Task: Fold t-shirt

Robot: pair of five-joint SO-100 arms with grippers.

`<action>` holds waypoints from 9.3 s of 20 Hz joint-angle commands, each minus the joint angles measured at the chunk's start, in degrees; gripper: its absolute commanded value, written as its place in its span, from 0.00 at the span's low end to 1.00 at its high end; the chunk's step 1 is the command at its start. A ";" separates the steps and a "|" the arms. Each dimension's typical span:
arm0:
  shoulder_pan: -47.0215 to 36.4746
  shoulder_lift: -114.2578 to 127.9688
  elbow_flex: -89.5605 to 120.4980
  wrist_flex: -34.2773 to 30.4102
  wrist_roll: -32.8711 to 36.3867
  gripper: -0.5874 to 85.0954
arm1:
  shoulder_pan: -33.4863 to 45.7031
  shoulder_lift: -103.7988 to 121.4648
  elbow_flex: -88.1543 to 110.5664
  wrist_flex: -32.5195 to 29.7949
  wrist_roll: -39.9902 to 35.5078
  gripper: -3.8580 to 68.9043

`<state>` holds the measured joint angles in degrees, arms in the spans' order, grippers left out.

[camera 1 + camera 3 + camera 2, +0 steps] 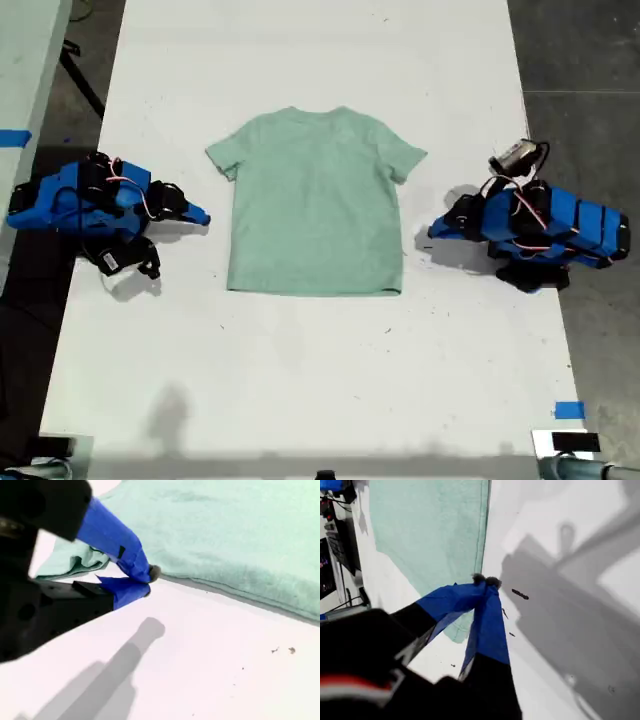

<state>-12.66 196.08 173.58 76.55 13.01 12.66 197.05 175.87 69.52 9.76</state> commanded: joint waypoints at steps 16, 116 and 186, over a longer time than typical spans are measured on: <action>-11.34 -31.46 -26.98 -7.56 -1.93 0.01 | 13.01 -18.11 -24.08 -2.99 -17.84 0.04; -46.32 -142.21 -105.21 3.60 23.20 0.10 | 16.61 -69.96 -72.95 7.56 -37.00 0.32; -3.08 -78.31 -66.53 -1.41 16.26 0.26 | -7.21 -99.40 -54.14 -21.18 -33.75 0.37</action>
<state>-17.05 116.98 107.75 76.11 29.97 6.06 98.26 122.87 51.68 -24.35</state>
